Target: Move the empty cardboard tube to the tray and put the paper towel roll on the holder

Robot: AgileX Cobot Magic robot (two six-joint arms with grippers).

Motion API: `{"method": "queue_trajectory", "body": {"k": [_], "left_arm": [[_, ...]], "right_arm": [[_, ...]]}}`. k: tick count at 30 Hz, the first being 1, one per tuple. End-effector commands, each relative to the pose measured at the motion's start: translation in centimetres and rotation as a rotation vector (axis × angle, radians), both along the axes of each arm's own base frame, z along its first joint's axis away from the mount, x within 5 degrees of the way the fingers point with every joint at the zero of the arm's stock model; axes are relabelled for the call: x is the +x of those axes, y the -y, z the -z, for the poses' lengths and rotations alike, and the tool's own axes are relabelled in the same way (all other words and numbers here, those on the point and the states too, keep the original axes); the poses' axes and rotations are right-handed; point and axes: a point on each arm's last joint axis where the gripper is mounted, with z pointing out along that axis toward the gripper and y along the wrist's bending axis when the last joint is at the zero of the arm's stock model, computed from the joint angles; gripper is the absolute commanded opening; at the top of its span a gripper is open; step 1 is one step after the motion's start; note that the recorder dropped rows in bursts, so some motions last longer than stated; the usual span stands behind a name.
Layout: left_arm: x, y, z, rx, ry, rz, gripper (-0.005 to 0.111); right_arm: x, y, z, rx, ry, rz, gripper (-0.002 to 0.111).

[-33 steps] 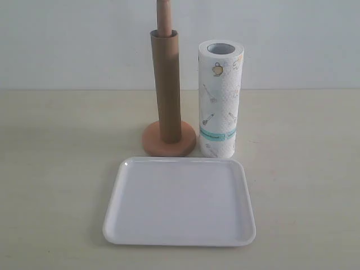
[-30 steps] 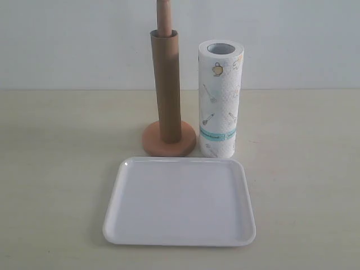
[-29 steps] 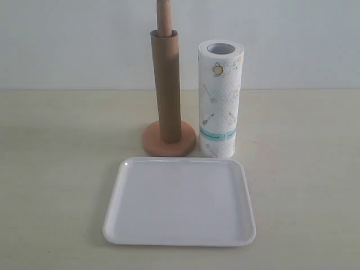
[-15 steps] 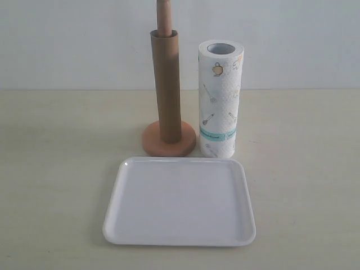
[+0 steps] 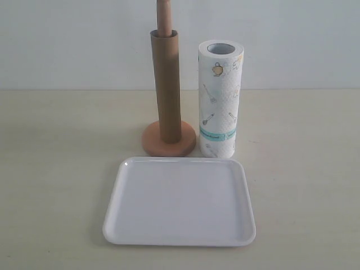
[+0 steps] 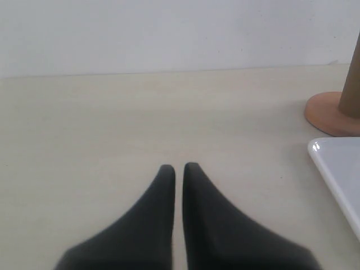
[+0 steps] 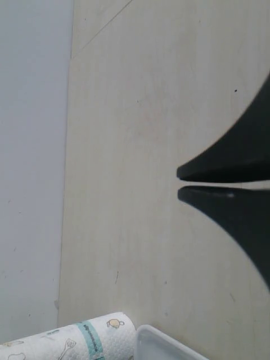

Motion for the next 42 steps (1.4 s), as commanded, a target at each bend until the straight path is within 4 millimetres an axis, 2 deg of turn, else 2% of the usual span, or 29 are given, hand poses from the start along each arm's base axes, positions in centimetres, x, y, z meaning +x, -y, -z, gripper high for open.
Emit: {"method": "queue_trajectory", "body": {"k": [1,12,15,18,23,28,31,34,39,42], "left_arm": [[0.0,0.1,0.1,-0.006,0.001,0.006,0.004],[0.0,0.1,0.0,0.0,0.01,0.008,0.004],[0.1,0.1,-0.6,0.0,0.08,0.01,0.004],[0.2,0.1,-2.1,-0.001,0.244,0.014,0.004],[-0.7,0.2,-6.0,-0.01,0.685,0.026,0.004],[-1.4,0.2,-9.7,0.017,0.774,0.022,0.004],[0.1,0.2,-11.8,0.017,0.698,0.022,0.004],[2.9,0.2,-12.6,0.019,0.576,0.023,0.004],[8.3,0.4,-11.4,0.031,0.389,0.034,0.004],[10.7,0.5,-10.4,0.029,0.374,0.039,0.004]], "right_arm": [[0.0,0.0,-0.1,0.006,0.011,0.003,0.002],[0.0,0.0,-0.1,0.006,0.011,0.003,0.002],[0.0,0.0,-0.1,0.006,0.011,0.003,0.002],[0.0,0.0,-0.1,0.006,0.011,0.003,0.002],[0.0,0.0,-0.1,0.006,0.011,0.003,0.002],[0.0,0.0,-0.1,0.006,0.011,0.003,0.002],[0.0,0.0,-0.1,0.006,0.011,0.003,0.002],[0.0,0.0,-0.1,0.006,0.011,0.003,0.002],[0.0,0.0,-0.1,0.006,0.011,0.003,0.002],[0.0,0.0,-0.1,0.006,0.011,0.003,0.002]]}}
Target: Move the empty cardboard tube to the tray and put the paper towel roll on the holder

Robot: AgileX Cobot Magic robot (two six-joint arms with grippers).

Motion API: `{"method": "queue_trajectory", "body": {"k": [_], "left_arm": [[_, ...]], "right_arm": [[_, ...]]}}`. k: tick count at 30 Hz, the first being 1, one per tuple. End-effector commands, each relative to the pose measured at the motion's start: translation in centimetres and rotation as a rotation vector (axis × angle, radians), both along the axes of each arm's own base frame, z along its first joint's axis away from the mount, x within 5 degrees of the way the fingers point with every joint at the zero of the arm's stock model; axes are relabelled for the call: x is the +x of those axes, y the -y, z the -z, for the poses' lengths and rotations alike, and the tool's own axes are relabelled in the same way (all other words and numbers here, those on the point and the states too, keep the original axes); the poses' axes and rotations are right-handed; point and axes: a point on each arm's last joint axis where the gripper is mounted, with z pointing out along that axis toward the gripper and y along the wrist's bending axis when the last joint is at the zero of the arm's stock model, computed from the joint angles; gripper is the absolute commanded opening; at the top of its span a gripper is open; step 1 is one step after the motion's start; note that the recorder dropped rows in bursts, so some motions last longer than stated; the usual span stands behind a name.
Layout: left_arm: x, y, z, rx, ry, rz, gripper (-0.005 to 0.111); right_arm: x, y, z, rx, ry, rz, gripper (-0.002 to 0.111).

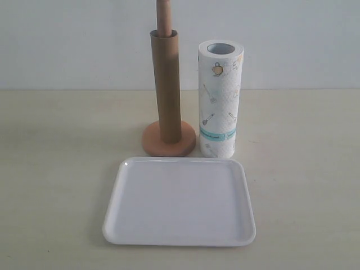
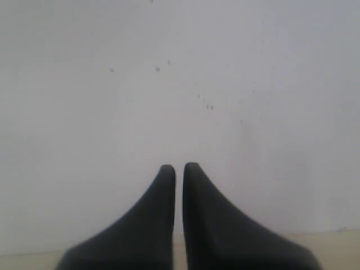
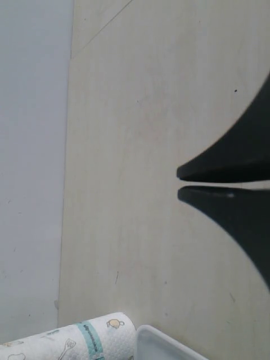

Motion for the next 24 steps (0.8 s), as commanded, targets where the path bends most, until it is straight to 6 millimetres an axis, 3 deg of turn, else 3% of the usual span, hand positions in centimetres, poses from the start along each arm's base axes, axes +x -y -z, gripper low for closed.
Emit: {"method": "queue_trajectory", "body": {"k": [1,10,18,24], "left_arm": [[3.2,0.2,1.0,0.006,-0.008,0.013,0.004],[6.3,1.2,3.0,-0.156,-0.032,0.15,0.004],[10.2,4.1,5.3,0.041,-0.182,0.451,0.004],[13.5,5.6,6.3,0.022,-0.154,0.638,0.004]], "right_arm": [[0.0,0.0,-0.1,0.006,0.011,0.003,0.002],[0.0,0.0,-0.1,0.006,0.011,0.003,0.002],[0.0,0.0,-0.1,0.006,0.013,0.003,0.002],[0.0,0.0,-0.1,0.006,0.013,0.003,0.002]]}}
